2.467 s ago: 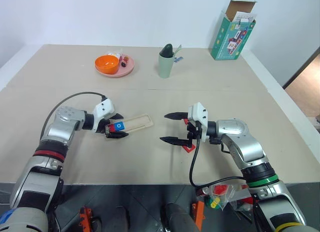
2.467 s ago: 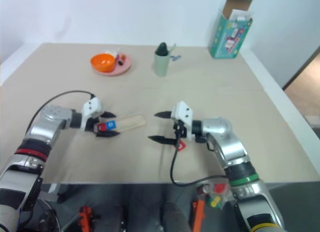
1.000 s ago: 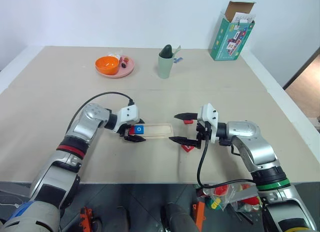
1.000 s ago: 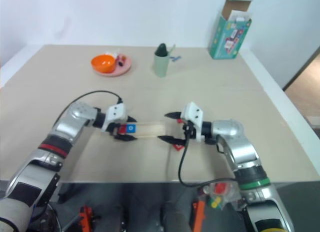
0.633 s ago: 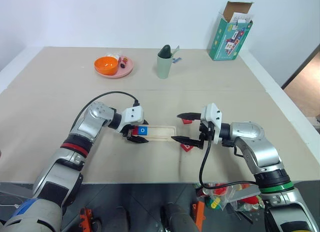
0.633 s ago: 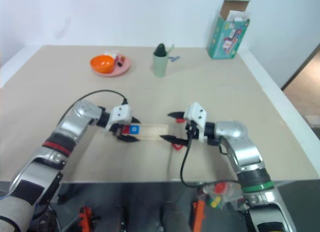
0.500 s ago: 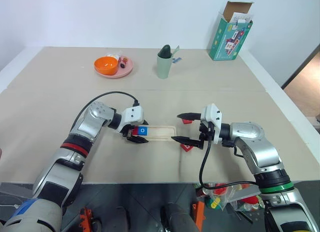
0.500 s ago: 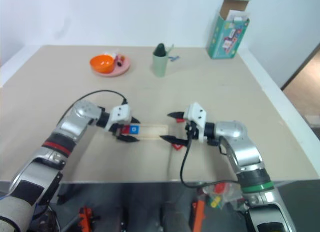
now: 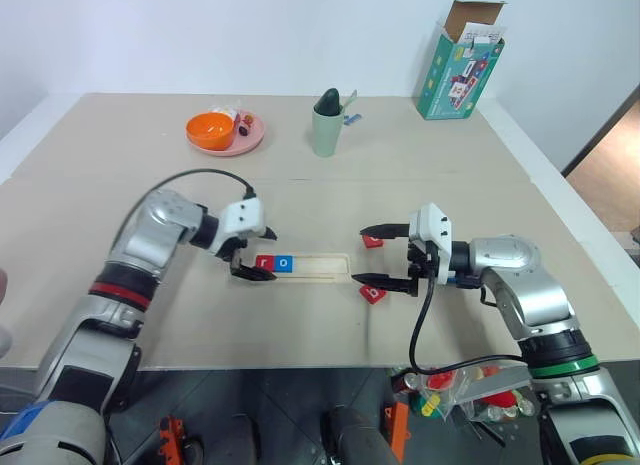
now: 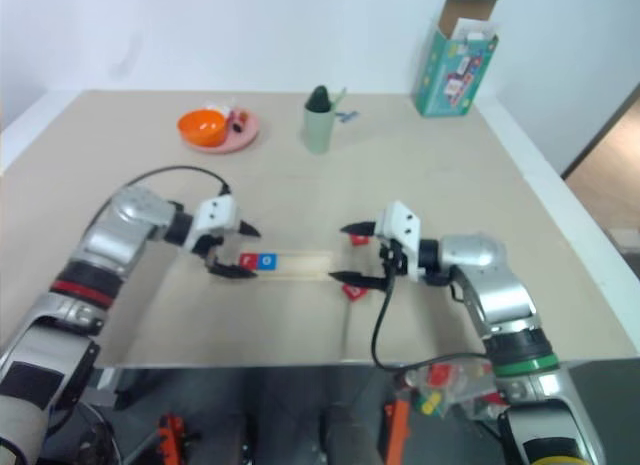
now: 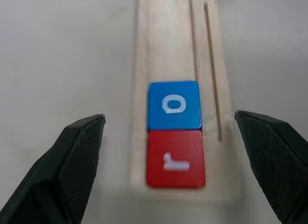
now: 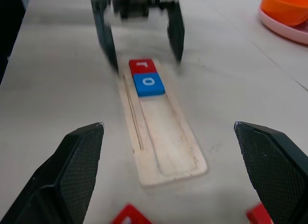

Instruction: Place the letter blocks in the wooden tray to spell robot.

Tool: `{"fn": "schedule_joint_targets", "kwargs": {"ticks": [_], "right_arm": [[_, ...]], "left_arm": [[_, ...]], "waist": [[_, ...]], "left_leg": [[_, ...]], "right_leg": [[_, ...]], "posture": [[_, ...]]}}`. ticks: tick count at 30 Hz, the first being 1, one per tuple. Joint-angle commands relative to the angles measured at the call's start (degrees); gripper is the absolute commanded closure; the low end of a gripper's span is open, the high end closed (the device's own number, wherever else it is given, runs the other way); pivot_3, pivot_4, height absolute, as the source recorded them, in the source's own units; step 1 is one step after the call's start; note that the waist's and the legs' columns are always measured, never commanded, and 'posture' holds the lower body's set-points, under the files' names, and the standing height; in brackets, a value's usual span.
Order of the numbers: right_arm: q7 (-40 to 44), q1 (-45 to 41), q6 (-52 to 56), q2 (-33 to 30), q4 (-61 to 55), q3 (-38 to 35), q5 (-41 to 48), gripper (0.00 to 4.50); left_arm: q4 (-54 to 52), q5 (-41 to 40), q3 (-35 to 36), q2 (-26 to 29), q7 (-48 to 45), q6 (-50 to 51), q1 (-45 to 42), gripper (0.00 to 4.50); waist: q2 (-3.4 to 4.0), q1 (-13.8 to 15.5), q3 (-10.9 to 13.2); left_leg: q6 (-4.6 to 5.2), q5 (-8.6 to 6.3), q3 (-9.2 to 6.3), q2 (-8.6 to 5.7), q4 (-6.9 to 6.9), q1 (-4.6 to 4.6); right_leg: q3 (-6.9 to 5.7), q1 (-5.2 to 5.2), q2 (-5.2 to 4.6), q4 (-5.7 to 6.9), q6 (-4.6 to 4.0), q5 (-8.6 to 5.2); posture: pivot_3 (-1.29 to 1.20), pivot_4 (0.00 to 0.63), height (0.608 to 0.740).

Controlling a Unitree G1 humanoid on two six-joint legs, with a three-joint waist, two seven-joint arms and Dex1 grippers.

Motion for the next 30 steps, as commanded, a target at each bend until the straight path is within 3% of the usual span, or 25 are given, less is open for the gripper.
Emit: {"fn": "schedule_joint_targets", "kwargs": {"ticks": [1,6,11,19,30], "right_arm": [[5.65,-2.37,-3.87,-2.8,3.01,0.21,-0.98,0.0],[14.07,-5.22,-13.49,-5.0,11.37,3.54,-4.95,0.0],[17.64,-8.77,-19.67,-2.89,18.93,5.57,-6.92,0.0],[19.4,-11.76,-26.1,2.5,26.45,8.33,-9.09,0.0],[20.11,-14.17,-32.61,4.77,36.1,9.22,-12.0,0.0]], "left_arm": [[-14.61,-9.27,4.48,2.5,-2.59,7.33,6.2,0.01],[-34.31,-18.55,8.48,5.76,0.6,17.07,19.83,0.01],[-43.39,-22.29,10.52,5.88,7.67,22.31,26.53,0.01],[-48.01,-24.22,12.48,5.27,17.23,24.66,30.88,0.01],[-49.85,-25.44,12.38,6.32,21.64,25.09,32.73,0.01]], "waist": [[0.01,-0.01,0.01],[0.07,-0.17,0.06],[0.13,-0.04,0.1],[0.16,-0.22,0.15],[0.21,-0.14,0.18]], "left_leg": [[0.01,-0.01,0.01,0.02,-0.01,0.0],[0.04,-0.09,0.05,0.1,-0.03,0.03],[0.04,-0.07,-0.01,0.11,-0.01,0.18],[-0.02,-0.03,0.16,0.08,0.02,0.67],[-0.02,-0.03,0.17,0.08,-0.08,0.67]], "right_leg": [[0.0,-0.01,0.0,0.0,0.0,-0.01],[-0.02,0.0,0.0,0.02,-0.06,-0.15],[-0.04,0.08,0.05,0.04,-0.43,-0.22],[0.2,0.46,0.05,0.03,-0.47,-0.21],[0.2,0.42,0.06,0.03,-0.47,-0.22]], "posture": [[0.0,0.15,0.74],[0.0,0.15,0.74],[0.0,0.15,0.74],[0.0,0.15,0.74],[0.0,0.15,0.74]]}}
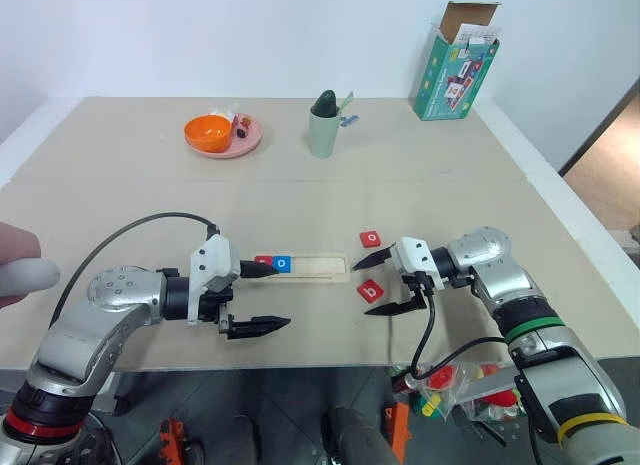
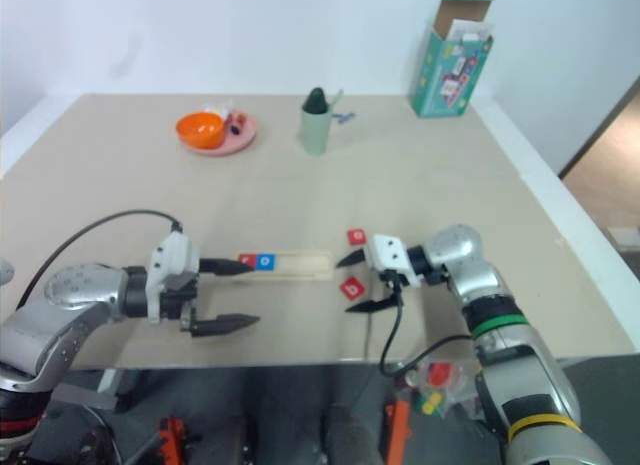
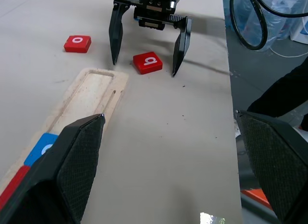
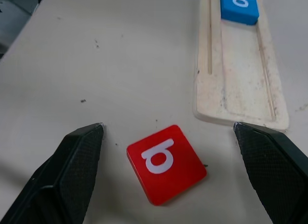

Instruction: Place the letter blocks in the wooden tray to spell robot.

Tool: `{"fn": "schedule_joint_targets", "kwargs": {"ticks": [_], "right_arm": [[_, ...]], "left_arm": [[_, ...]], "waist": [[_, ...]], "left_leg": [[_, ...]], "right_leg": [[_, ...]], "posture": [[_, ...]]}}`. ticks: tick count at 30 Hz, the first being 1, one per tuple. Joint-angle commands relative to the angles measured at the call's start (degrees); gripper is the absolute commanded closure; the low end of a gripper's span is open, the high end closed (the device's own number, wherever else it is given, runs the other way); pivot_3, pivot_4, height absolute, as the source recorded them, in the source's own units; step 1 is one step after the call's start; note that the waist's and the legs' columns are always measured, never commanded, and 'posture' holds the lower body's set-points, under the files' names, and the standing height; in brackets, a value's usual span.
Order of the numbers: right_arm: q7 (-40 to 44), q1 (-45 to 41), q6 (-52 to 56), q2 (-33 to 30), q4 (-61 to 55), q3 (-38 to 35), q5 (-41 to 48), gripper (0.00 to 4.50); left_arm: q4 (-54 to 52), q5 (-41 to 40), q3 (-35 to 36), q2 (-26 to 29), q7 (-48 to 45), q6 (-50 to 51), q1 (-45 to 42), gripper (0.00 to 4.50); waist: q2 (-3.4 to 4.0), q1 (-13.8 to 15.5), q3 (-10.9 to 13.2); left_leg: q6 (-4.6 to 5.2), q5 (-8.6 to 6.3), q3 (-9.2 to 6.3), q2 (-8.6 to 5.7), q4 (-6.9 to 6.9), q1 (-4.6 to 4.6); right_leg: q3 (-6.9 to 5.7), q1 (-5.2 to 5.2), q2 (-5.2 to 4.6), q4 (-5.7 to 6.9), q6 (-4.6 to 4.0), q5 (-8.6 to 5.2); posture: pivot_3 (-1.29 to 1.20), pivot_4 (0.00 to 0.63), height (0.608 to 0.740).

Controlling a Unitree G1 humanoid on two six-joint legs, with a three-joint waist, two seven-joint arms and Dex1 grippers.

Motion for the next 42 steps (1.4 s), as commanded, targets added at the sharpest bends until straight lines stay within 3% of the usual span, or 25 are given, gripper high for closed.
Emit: {"fn": "schedule_joint_targets", "kwargs": {"ticks": [1,2,6,14,27,33,37,42], "right_arm": [[2.53,-2.2,-2.94,0.02,2.65,-0.27,-0.71,0.0],[2.61,-2.44,-3.34,0.11,3.31,-0.26,-0.82,0.0],[3.07,-2.97,-4.34,0.35,4.81,-0.33,-0.9,1.01],[3.94,-0.54,-2.5,-0.68,1.27,-0.84,0.71,3.83],[3.52,2.44,8.06,-3.72,-8.87,-1.49,3.87,3.83],[-1.95,1.1,18.86,-3.69,-11.83,-5.4,7.39,1.99],[-9.55,4.77,31.91,-3.56,-23.45,-9.96,12.36,0.61],[-24.14,15.49,45.8,-2.47,-43.87,-13.75,14.48,0.61]], "left_arm": [[-2.28,-0.88,1.0,0.79,0.96,-0.22,-0.05,0.01],[-2.27,-0.74,0.77,0.92,1.08,-0.33,-0.01,0.01],[-2.19,-0.42,-0.04,1.13,1.5,-0.63,-0.03,0.0],[-2.64,-0.18,-1.19,1.34,1.77,-0.9,0.36,0.0],[-1.2,0.53,-2.64,1.57,1.2,-2.31,-0.37,0.0],[-0.63,0.46,-2.29,1.46,1.12,-2.51,-0.21,0.0],[-1.2,0.62,-1.94,1.77,1.44,-2.42,0.59,0.0],[-2.4,0.74,-1.32,1.64,2.77,-2.53,2.07,0.0]], "waist": [[0.0,0.0,0.0],[0.0,0.0,0.0],[0.0,0.0,0.0],[0.0,-0.01,0.0],[0.04,0.14,0.03],[0.09,0.01,0.06],[0.1,0.09,0.07],[0.1,0.25,0.07]], "left_leg": [[0.0,0.0,0.0,0.0,0.0,0.0],[0.0,0.0,0.0,0.0,0.0,0.01],[0.0,0.0,0.03,-0.02,0.01,0.02],[0.0,0.0,0.02,-0.01,0.01,0.04],[-0.01,0.0,0.04,-0.03,-0.01,0.02],[-0.01,0.0,0.07,-0.03,-0.02,0.02],[0.0,0.0,0.08,-0.03,-0.02,0.0],[-0.19,-0.11,-0.01,-0.02,-0.11,-0.05]], "right_leg": [[0.0,0.01,0.0,0.0,0.0,0.0],[0.01,0.02,0.0,0.0,0.0,0.0],[0.05,0.03,0.0,0.0,0.0,0.0],[0.06,0.05,0.0,0.0,-0.01,0.0],[0.09,0.01,-0.01,-0.01,-0.01,-0.02],[0.16,-0.04,0.01,0.0,-0.01,-0.02],[0.18,-0.06,0.01,0.0,-0.02,-0.02],[0.07,-0.11,0.01,-0.01,0.07,-0.15]], "posture": [[0.0,0.15,0.74],[0.0,0.15,0.74],[0.0,0.15,0.74],[0.0,0.15,0.74],[0.0,0.15,0.74],[0.0,0.15,0.74],[0.0,0.15,0.74],[0.0,0.15,0.74]]}}
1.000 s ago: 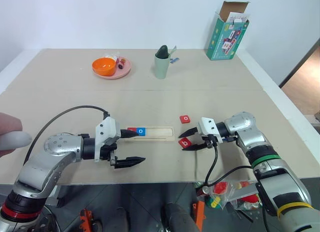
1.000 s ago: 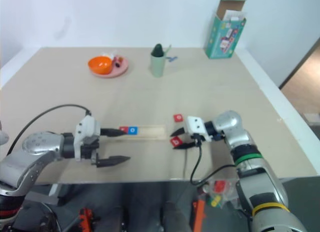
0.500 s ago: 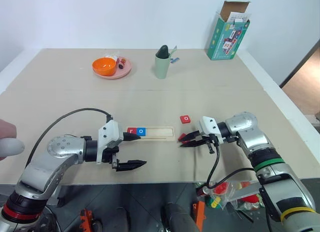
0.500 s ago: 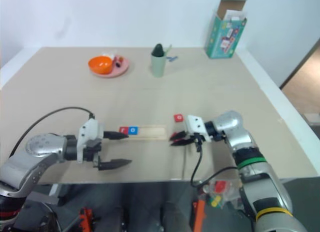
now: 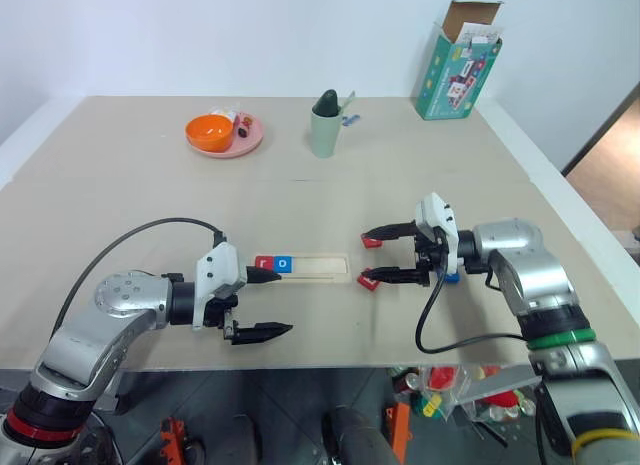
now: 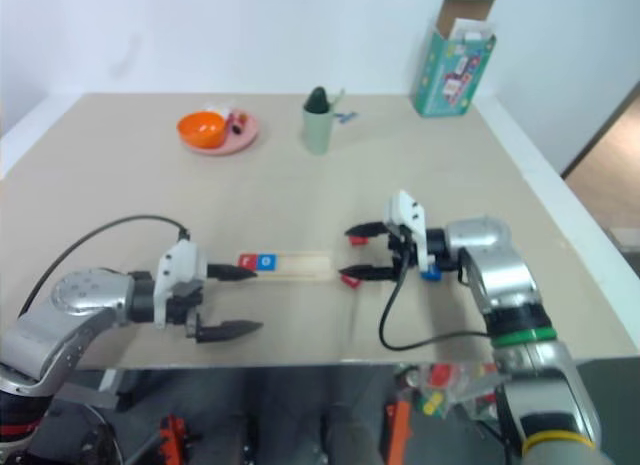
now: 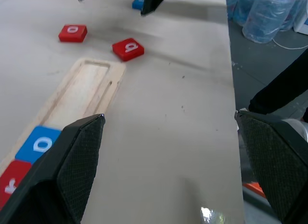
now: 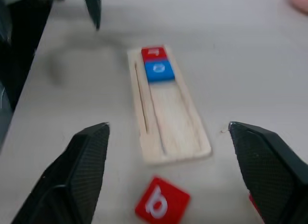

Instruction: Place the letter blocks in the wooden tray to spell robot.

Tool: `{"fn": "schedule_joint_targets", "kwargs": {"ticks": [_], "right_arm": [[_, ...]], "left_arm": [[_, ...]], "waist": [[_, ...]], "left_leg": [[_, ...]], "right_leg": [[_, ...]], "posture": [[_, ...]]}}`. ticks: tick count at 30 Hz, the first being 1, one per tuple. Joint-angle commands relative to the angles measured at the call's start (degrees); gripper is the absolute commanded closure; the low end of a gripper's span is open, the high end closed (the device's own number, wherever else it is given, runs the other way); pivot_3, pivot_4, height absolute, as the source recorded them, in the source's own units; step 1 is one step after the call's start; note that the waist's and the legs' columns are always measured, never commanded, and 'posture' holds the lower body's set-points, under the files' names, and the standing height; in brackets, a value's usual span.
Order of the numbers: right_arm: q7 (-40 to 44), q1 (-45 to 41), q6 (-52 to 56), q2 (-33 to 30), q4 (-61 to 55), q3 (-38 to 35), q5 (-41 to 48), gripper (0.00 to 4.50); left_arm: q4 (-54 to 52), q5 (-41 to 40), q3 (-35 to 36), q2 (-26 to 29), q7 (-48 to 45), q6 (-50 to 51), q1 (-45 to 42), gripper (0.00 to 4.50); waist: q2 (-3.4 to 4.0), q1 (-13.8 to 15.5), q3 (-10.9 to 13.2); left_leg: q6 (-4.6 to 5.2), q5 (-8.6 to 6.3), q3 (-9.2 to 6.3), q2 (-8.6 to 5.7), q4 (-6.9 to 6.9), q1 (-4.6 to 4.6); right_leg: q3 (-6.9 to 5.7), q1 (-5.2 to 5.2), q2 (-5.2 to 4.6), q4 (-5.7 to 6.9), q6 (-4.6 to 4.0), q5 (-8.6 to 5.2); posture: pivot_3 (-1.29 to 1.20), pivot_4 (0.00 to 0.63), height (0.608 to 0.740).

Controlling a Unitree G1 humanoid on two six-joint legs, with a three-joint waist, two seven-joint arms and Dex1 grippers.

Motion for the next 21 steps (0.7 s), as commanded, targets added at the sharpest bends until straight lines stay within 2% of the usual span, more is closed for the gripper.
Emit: {"fn": "schedule_joint_targets", "kwargs": {"ticks": [1,3,9,15,21], "right_arm": [[-11.47,5.41,9.51,1.49,-13.84,-3.97,2.36,0.61],[-19.84,10.33,12.79,3.68,-21.82,-4.61,0.37,0.61],[-39.67,18.54,20.8,12.18,-35.21,-5.03,-3.26,0.61],[-46.12,22.45,21.43,14.43,-37.22,-3.51,-5.76,0.61],[-47.02,25.07,19.56,14.11,-36.01,-2.66,-6.6,0.61]], "left_arm": [[-2.0,0.0,1.52,0.17,1.44,-1.04,0.5,0.0],[-2.13,-0.52,2.21,-0.97,3.05,-1.02,0.95,0.0],[-1.96,0.41,2.13,-4.11,6.11,-4.16,1.98,0.0],[-1.22,0.89,0.93,-4.45,6.0,-4.81,1.17,0.0],[-0.41,1.18,0.46,-4.34,5.19,-5.28,0.35,0.0]], "waist": [[0.01,0.01,0.01],[0.01,0.01,0.0],[0.0,-0.11,0.0],[-0.01,-0.1,0.0],[0.0,-0.13,0.0]], "left_leg": [[-0.05,-0.03,0.01,0.0,0.0,-0.02],[-0.07,-0.05,-0.01,0.0,-0.01,-0.15],[-0.12,-0.06,0.03,0.0,0.05,-0.21],[-0.17,-0.03,0.07,-0.1,0.1,-0.21],[-0.17,-0.04,0.08,-0.12,0.09,-0.27]], "right_leg": [[0.01,-0.03,0.0,0.0,0.01,-0.01],[0.0,-0.12,0.0,0.0,0.05,-0.02],[0.09,-0.19,0.0,-0.01,0.05,-0.03],[0.23,-0.17,-0.02,-0.06,0.02,-0.04],[0.29,-0.18,-0.02,-0.18,0.03,-0.04]], "posture": [[0.0,0.15,0.74],[0.0,0.15,0.74],[0.0,0.15,0.74],[0.0,0.15,0.74],[0.0,0.15,0.74]]}}
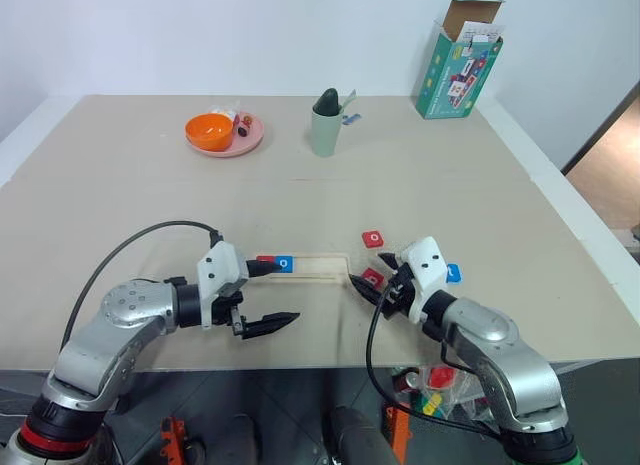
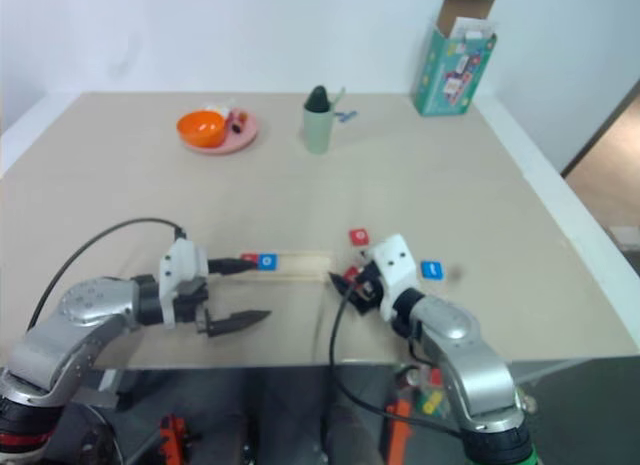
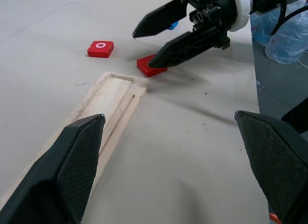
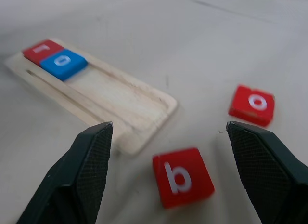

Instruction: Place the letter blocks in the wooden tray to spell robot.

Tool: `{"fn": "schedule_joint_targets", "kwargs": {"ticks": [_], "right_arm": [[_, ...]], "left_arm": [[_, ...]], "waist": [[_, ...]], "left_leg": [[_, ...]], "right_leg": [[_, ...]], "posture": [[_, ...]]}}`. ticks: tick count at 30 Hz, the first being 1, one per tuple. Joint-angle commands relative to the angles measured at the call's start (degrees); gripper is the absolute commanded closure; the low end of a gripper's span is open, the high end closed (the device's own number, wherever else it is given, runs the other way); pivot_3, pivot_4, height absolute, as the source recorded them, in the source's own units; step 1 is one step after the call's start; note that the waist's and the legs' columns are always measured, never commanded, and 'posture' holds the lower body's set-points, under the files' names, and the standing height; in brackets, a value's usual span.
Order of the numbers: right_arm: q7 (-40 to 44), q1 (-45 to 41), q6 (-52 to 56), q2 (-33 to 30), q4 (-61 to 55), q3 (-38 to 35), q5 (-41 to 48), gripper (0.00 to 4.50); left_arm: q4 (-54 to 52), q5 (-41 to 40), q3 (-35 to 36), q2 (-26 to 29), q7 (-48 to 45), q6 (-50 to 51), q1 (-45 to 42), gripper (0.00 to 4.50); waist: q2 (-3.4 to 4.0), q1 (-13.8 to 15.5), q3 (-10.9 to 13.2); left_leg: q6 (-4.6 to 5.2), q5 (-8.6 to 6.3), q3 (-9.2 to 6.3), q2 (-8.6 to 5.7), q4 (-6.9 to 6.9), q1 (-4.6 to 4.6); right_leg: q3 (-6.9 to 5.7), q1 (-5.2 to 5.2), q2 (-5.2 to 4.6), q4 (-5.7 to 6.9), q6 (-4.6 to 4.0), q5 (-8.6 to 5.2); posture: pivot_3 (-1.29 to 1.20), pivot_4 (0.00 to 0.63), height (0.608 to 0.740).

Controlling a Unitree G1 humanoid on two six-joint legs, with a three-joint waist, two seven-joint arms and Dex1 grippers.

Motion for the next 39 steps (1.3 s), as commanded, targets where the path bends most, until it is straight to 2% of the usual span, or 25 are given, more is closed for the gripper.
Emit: {"fn": "schedule_joint_targets", "kwargs": {"ticks": [1,4,5,8,14,16,22,26,28,30,31,32,34,35,39], "right_arm": [[-0.68,0.9,-1.94,-0.13,-0.99,0.73,-0.76,0.61],[-1.02,1.56,-2.5,0.62,0.23,1.11,-0.75,0.61],[-0.99,1.71,-2.58,0.67,0.38,1.28,-0.68,0.84],[-0.98,2.19,-2.71,0.21,1.08,2.35,-1.24,1.67],[-0.84,1.98,-3.95,0.28,3.44,2.28,-1.31,3.86],[-0.55,1.86,-4.24,-0.04,3.9,2.36,-1.32,4.42],[0.18,1.18,-3.54,-0.27,3.51,0.48,0.7,4.42],[0.82,-0.24,-1.18,-0.26,0.37,-1.15,3.74,3.27],[0.76,-1.19,0.04,-0.45,-0.66,-1.72,4.76,2.41],[0.66,-1.8,0.71,-0.64,-0.93,-2.12,5.28,1.74],[0.55,-1.97,0.51,-0.86,-0.82,-2.07,5.04,1.67],[0.53,-1.89,-0.39,-1.34,-0.34,-1.58,4.14,0.99],[0.83,-1.15,-1.59,-2.22,0.83,-0.38,2.8,0.21],[1.08,-0.58,-1.86,-2.55,1.33,0.18,2.5,0.03],[1.08,1.11,-3.57,-2.7,3.34,0.17,1.79,0.03]], "left_arm": [[-0.4,0.04,0.31,0.14,-0.28,-1.28,-1.06,0.0],[-0.52,0.16,-0.03,-0.13,-0.25,-1.28,-1.22,0.0],[-0.62,0.22,-0.19,-0.24,-0.19,-1.26,-1.24,0.0],[-0.89,0.27,-0.55,-0.43,-0.15,-1.11,-1.3,0.0],[-0.87,0.59,-0.85,-0.47,-0.16,-1.0,-1.45,0.0],[-0.87,0.73,-0.93,-0.41,-0.15,-1.05,-1.37,0.0],[-1.12,1.02,-1.26,-0.35,-0.14,-1.07,-0.83,0.0],[-1.32,0.98,-1.68,0.13,-0.54,-0.75,-0.35,0.0],[-1.26,1.03,-1.68,0.26,-0.62,-0.88,-0.3,0.0],[-1.14,1.14,-1.69,0.34,-0.69,-1.03,-0.35,0.0],[-1.06,1.24,-1.75,0.35,-0.74,-1.12,-0.42,0.0],[-0.97,1.33,-1.85,0.32,-0.77,-1.18,-0.52,0.0],[-0.83,1.51,-2.07,0.2,-0.87,-1.28,-0.73,0.0],[-0.78,1.6,-2.13,0.16,-0.95,-1.33,-0.8,0.0],[-0.72,1.97,-2.1,0.26,-1.24,-1.55,-0.78,0.0]], "waist": [[0.0,-0.01,0.0],[0.0,-0.01,0.0],[0.0,-0.01,0.0],[0.0,-0.01,0.0],[-0.01,-0.01,-0.01],[-0.01,-0.01,-0.01],[-0.01,-0.01,-0.01],[-0.01,0.0,-0.01],[-0.01,-0.02,0.0],[-0.01,-0.02,0.0],[-0.01,-0.01,0.0],[-0.01,-0.01,0.0],[0.0,0.0,0.0],[-0.01,0.0,0.0],[-0.01,0.0,0.0]], "left_leg": [[0.0,0.0,-0.01,0.0,-0.01,0.0],[0.01,0.0,-0.04,0.02,-0.04,0.0],[0.01,-0.01,-0.04,0.02,-0.05,0.0],[0.01,-0.01,-0.03,0.01,-0.05,0.0],[0.01,-0.01,-0.03,0.01,-0.05,0.0],[0.01,-0.01,-0.03,0.01,-0.05,0.0],[0.01,-0.01,-0.04,0.01,-0.05,0.0],[0.01,-0.01,-0.03,0.01,-0.05,-0.01],[0.01,-0.01,-0.03,0.01,-0.05,-0.01],[0.01,-0.01,-0.04,0.01,-0.05,-0.02],[0.01,-0.01,-0.05,0.01,-0.05,-0.02],[0.01,-0.01,-0.05,0.01,-0.05,-0.02],[0.01,-0.01,-0.05,0.0,-0.05,-0.06],[0.01,-0.01,-0.05,0.0,-0.05,-0.1],[0.03,-0.02,-0.05,0.01,-0.06,-0.14]], "right_leg": [[-0.01,0.0,0.0,0.0,0.0,0.0],[-0.05,0.0,0.02,0.0,0.0,0.0],[-0.05,0.0,0.02,0.0,0.0,0.0],[-0.03,0.0,0.02,-0.01,0.0,0.0],[-0.02,0.02,0.01,-0.07,0.0,0.0],[-0.03,0.02,0.01,-0.07,0.0,0.0],[-0.02,0.03,0.01,-0.08,0.0,0.0],[-0.01,0.03,0.01,-0.09,0.0,0.0],[-0.01,0.01,0.02,-0.09,0.0,0.0],[-0.03,0.01,0.02,-0.08,0.0,0.0],[-0.03,0.01,0.02,-0.08,0.0,0.0],[-0.04,0.02,0.02,-0.08,0.0,0.0],[-0.04,0.01,0.01,-0.12,0.01,0.0],[-0.04,-0.01,0.01,-0.15,0.01,0.0],[-0.04,0.0,0.01,-0.26,0.02,0.0]], "posture": [[0.0,0.15,0.74],[0.0,0.15,0.74],[0.0,0.15,0.74],[0.0,0.15,0.74],[0.0,0.15,0.74],[0.0,0.15,0.74],[0.0,0.15,0.74],[0.0,0.15,0.74],[0.0,0.15,0.74],[0.0,0.15,0.74],[0.0,0.15,0.74],[0.0,0.15,0.74],[0.0,0.15,0.74],[0.0,0.15,0.74],[0.0,0.15,0.74]]}}
